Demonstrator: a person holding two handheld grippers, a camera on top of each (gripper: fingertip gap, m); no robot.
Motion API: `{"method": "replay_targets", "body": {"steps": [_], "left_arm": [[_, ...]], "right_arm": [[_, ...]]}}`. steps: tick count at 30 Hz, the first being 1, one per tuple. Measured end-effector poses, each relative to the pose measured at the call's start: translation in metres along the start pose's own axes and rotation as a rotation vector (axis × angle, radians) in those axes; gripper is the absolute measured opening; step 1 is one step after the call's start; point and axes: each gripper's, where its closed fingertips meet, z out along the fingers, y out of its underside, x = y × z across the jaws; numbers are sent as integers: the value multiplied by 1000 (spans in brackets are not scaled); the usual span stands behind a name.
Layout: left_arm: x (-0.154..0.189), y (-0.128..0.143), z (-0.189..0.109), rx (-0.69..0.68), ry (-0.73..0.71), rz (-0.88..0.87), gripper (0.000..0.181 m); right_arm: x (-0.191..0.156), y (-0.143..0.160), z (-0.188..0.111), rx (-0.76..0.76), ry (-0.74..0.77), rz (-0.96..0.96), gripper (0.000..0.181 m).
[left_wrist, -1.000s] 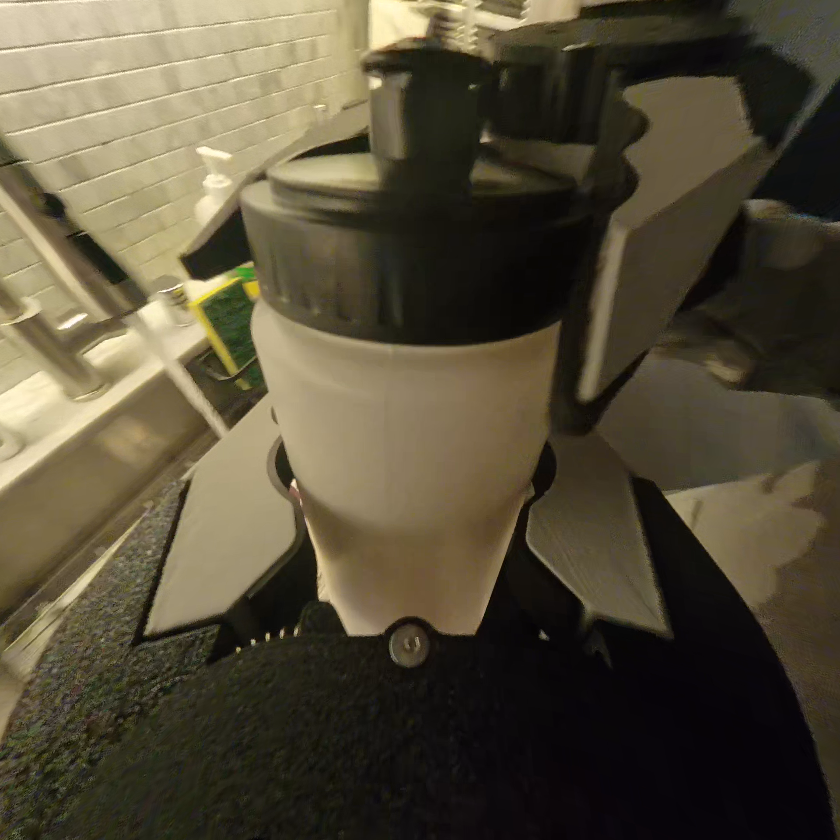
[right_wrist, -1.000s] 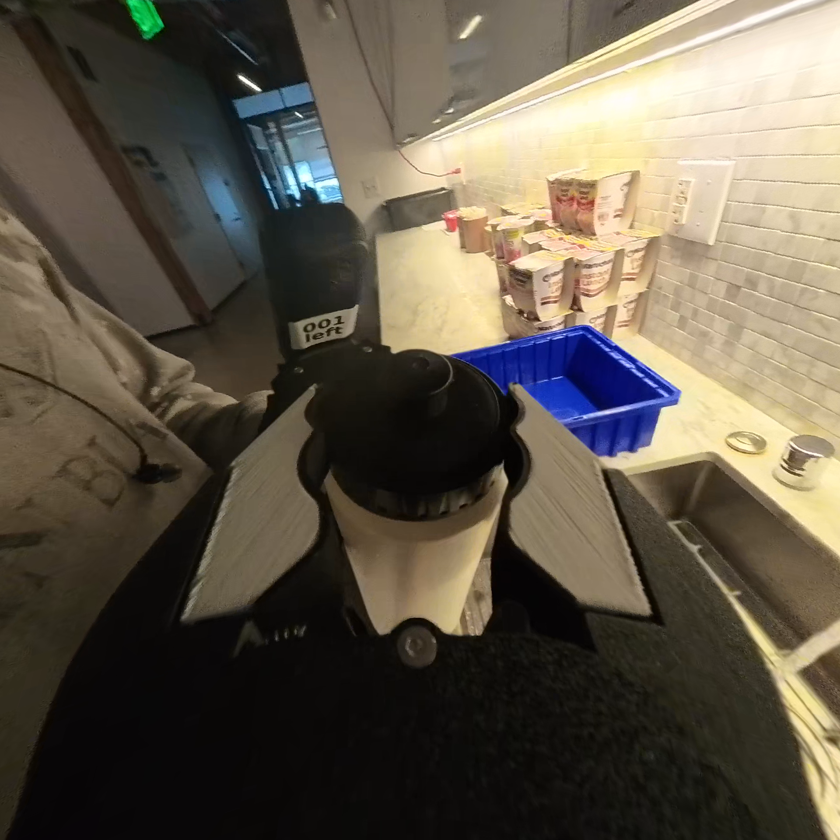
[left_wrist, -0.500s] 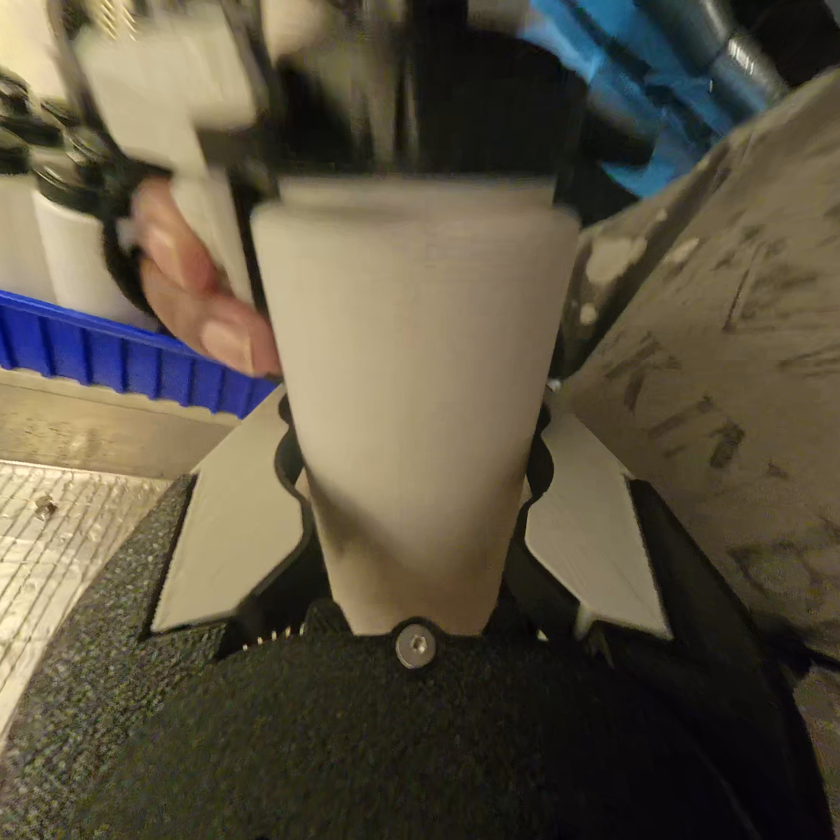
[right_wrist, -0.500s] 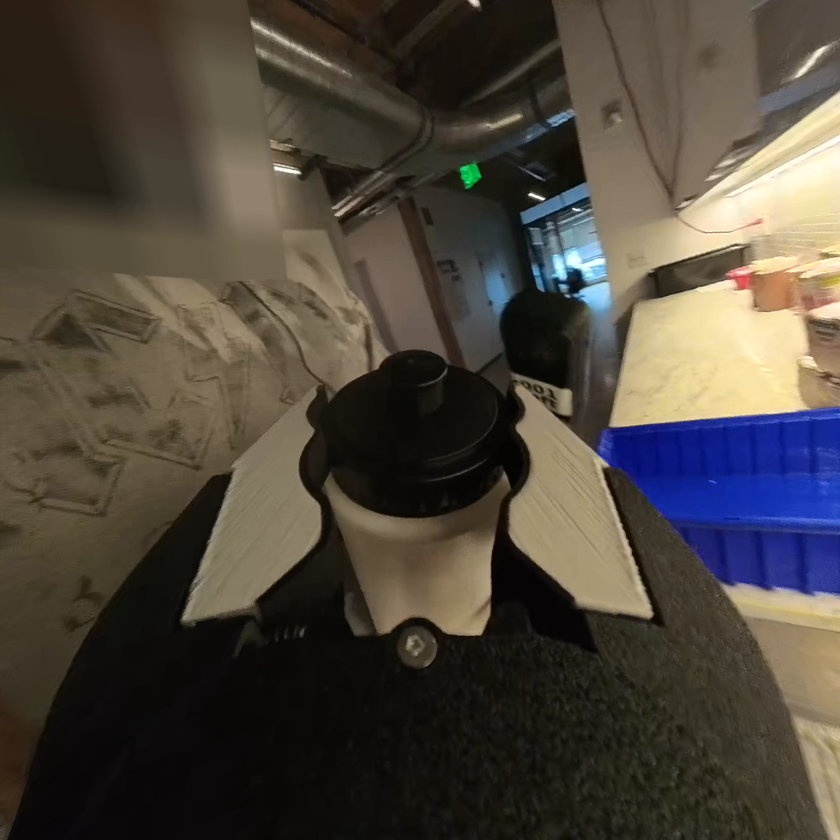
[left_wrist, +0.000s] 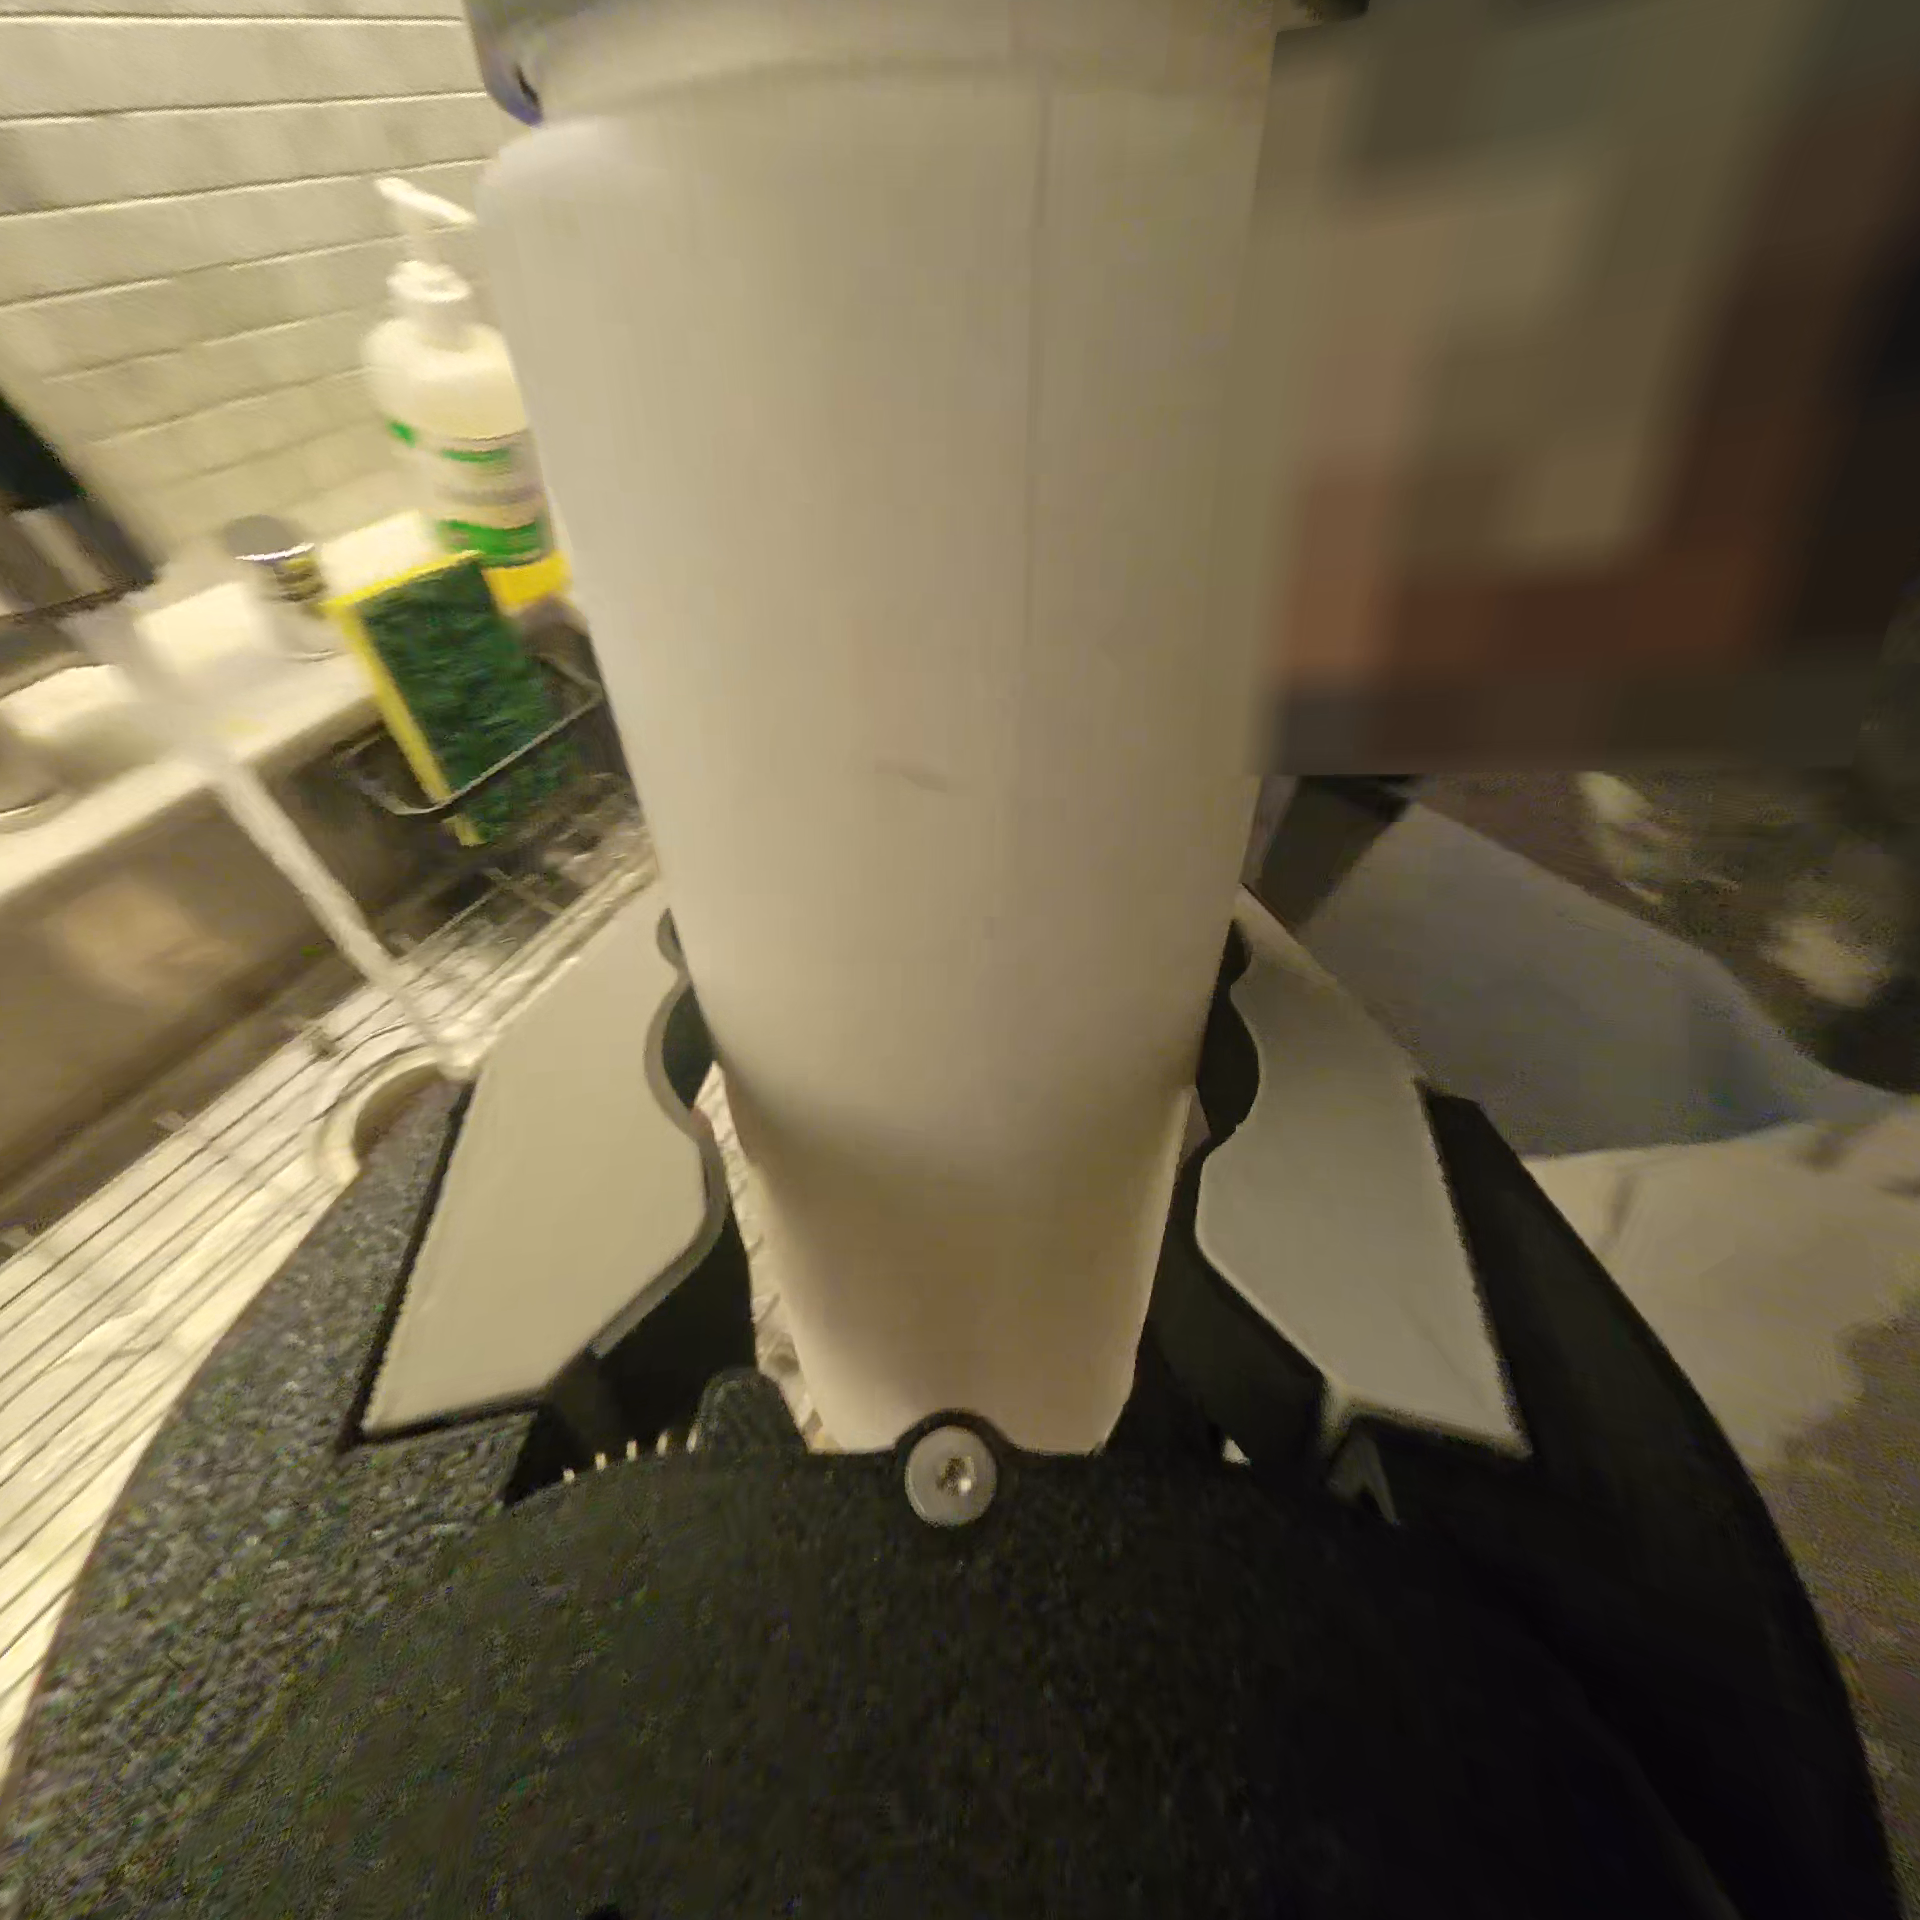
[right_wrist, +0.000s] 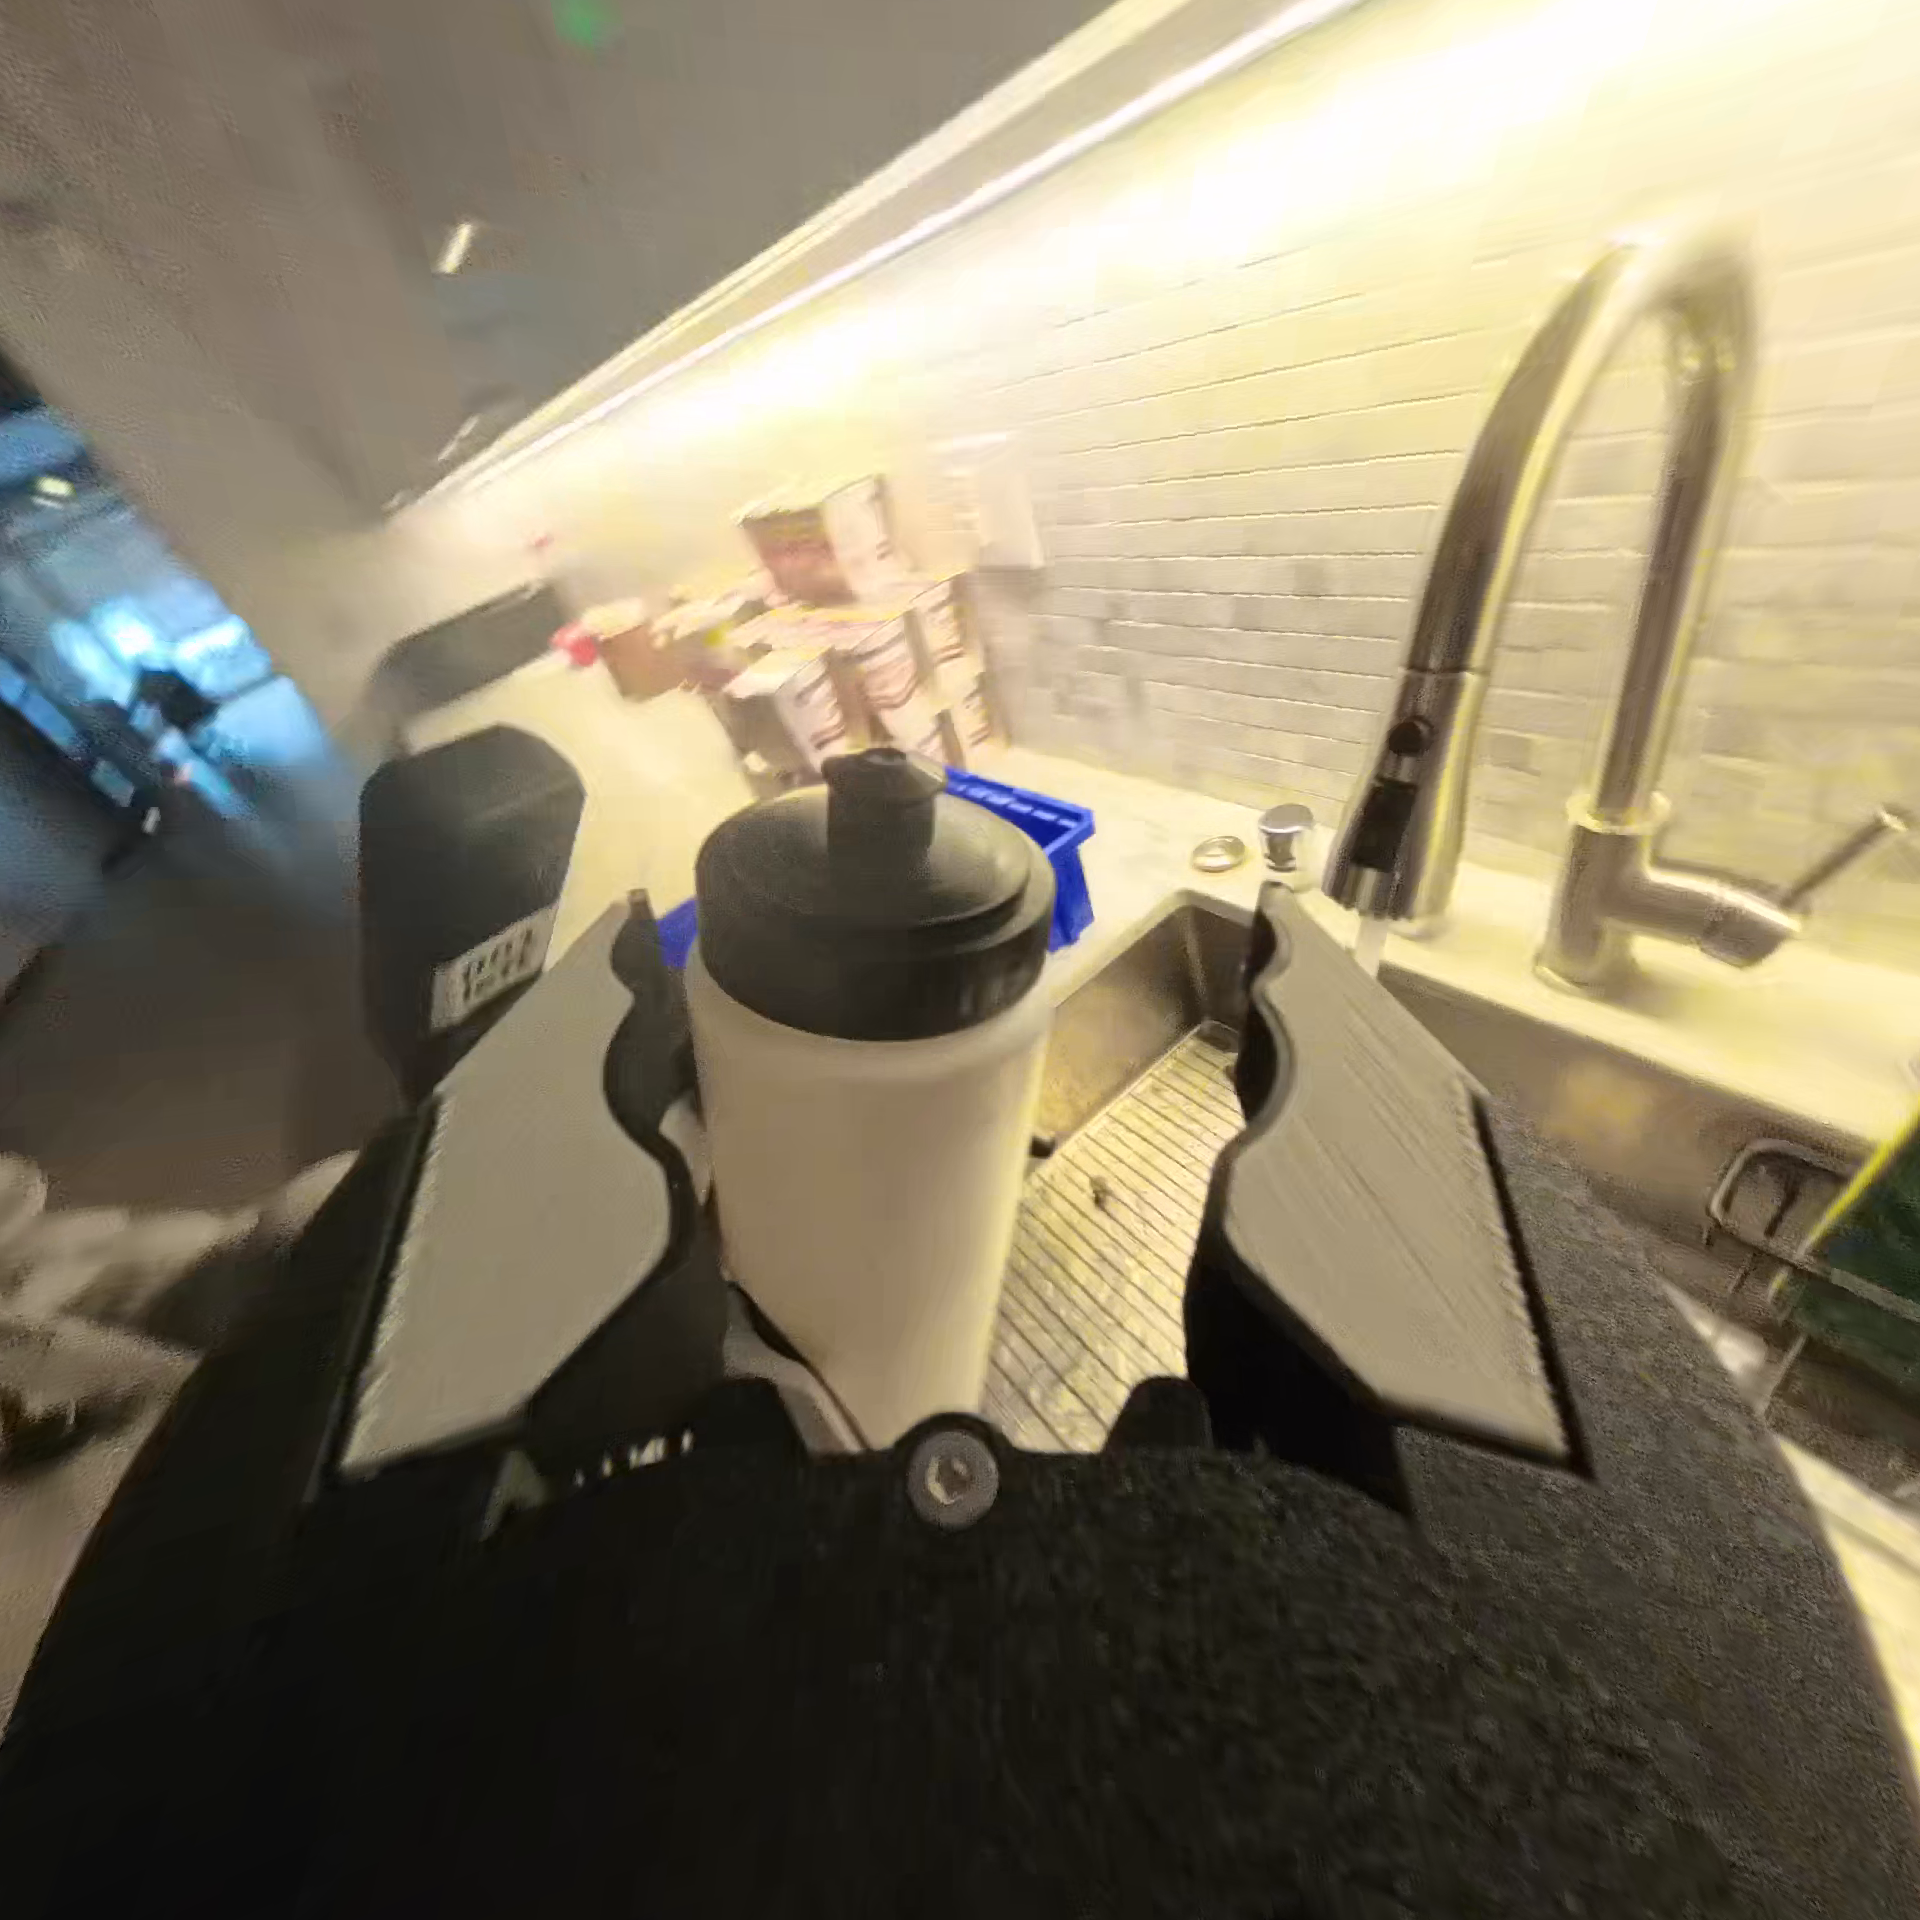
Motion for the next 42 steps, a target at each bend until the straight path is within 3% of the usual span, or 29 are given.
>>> {"method": "replay_targets", "body": {"steps": [3,4,6,9,13,15,18,20,22,25,27,35,42], "left_arm": [[-9,8,7,-46,-95,58,95],[-8,11,9,-64,-104,78,95],[-2,9,10,-58,-76,93,95],[12,6,3,-43,57,78,95],[58,-6,-14,-1,380,20,95],[64,-12,-17,12,412,14,94],[55,-15,-16,32,378,-17,94],[42,-10,-12,21,300,-14,94],[29,-2,-9,-6,218,-13,94],[20,9,-5,-43,153,-13,94],[20,15,-1,-68,141,11,93],[24,31,-3,-107,201,-32,94],[37,24,-10,-76,324,-93,92]], "right_arm": [[-2,11,10,6,51,41,96],[-5,8,12,23,21,43,81],[-9,4,14,5,-81,66,78],[-33,1,6,-36,-410,22,77],[-68,-13,-29,-16,-933,33,78],[-70,-18,-32,-11,-1019,63,78],[-64,-20,-20,-8,-947,127,84],[-51,-16,-6,14,-747,90,108],[-40,-10,-4,32,-579,50,111],[-26,12,6,-47,-365,17,107],[-15,21,11,-60,-281,29,83],[-16,35,8,-41,-359,142,79],[-40,27,8,-26,-461,54,79]]}}
